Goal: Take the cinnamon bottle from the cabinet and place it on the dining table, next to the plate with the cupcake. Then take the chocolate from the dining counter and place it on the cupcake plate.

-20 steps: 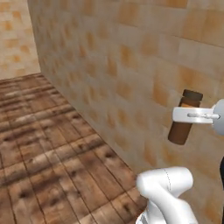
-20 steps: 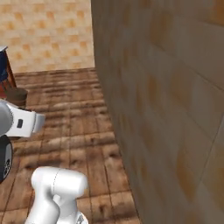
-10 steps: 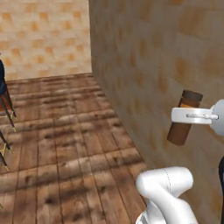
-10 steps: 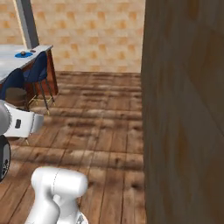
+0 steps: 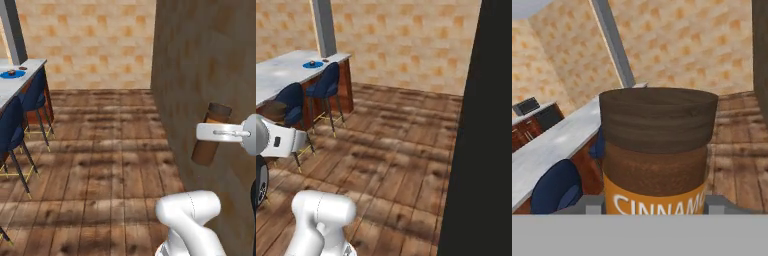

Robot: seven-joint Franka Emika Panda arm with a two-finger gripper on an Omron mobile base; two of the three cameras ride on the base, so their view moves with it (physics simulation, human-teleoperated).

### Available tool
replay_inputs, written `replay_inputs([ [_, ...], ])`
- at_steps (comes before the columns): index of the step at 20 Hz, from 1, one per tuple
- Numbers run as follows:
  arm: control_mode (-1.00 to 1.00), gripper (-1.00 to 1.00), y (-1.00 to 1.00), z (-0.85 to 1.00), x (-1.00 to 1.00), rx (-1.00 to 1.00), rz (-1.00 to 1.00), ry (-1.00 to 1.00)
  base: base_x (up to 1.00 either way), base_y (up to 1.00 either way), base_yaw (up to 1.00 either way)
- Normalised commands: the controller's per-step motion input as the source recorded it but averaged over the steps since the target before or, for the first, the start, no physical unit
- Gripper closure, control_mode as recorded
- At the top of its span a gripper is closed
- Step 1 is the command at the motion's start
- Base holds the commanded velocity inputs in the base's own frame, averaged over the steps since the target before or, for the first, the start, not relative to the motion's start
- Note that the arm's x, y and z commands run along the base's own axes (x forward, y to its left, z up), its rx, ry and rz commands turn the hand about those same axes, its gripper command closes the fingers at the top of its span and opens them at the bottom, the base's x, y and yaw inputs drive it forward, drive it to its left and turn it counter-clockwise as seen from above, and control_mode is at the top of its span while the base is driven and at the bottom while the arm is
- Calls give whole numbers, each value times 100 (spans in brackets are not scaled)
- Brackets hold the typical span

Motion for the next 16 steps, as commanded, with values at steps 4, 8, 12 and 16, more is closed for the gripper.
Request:
replay_inputs([
  [4, 100, 100, 0, 0, 0, 0, 0, 0, 98, -58, 46],
  [8, 100, 100, 0, 0, 0, 0, 0, 0, 93, -62, 47],
  [12, 100, 100, 0, 0, 0, 0, 0, 0, 72, -73, 48],
  [16, 100, 100, 0, 0, 0, 0, 0, 0, 49, -77, 49],
])
